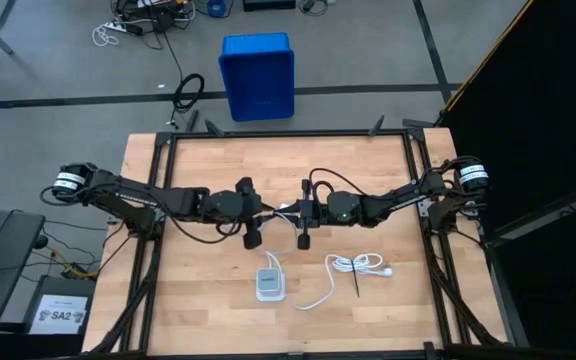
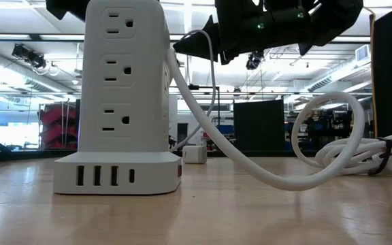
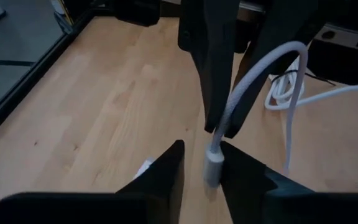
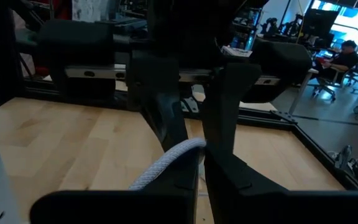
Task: Insert USB
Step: Insert the white charger cable into the white charger adapter
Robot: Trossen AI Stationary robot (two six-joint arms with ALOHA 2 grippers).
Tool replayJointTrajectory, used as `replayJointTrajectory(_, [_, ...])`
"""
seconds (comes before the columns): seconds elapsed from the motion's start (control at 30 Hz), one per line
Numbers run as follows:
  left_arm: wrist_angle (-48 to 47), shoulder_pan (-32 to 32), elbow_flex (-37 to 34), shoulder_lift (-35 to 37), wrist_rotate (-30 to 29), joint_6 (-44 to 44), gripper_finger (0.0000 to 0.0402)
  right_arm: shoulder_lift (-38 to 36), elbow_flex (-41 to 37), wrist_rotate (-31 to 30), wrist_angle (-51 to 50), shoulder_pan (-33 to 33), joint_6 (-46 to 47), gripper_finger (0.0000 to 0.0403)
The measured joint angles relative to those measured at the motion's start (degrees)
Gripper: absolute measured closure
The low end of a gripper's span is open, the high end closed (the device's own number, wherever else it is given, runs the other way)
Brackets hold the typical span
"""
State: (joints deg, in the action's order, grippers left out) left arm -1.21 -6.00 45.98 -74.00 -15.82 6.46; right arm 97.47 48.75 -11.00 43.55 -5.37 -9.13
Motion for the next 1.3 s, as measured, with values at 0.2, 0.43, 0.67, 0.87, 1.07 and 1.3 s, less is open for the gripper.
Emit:
replayJointTrajectory(0.2, [0.2, 0.0, 0.0, 0.0, -0.6, -0.1, 0.0371, 0.0, 0.0, -0.2, 0.0, 0.0, 0.0, 0.0403])
replayJointTrajectory(0.43, [0.1, 0.0, 0.0, 0.0, -0.6, -0.2, 0.0392, 0.0, 0.0, -0.2, -0.2, 0.1, 0.0, 0.0403])
replayJointTrajectory(0.67, [-0.2, 0.0, 0.0, 0.2, -0.8, -0.2, 0.0334, 0.0, 0.0, 0.1, -0.4, 0.1, 0.0, 0.0403])
replayJointTrajectory(0.87, [-1.1, 0.0, 0.0, 1.3, -0.8, -0.2, 0.0316, 0.0, 0.0, 0.1, -1.0, 0.2, 0.0, 0.0403])
replayJointTrajectory(1.07, [-2.1, 0.0, 0.0, 2.1, -0.7, -0.2, 0.0315, 0.0, 0.0, 0.1, -1.0, 0.2, 0.1, 0.0403])
replayJointTrajectory(1.3, [-3.2, 0.0, 0.0, 2.2, -0.7, 0.1, 0.0314, 0.0, 0.0, 0.1, -1.0, 0.2, 0.2, 0.0403])
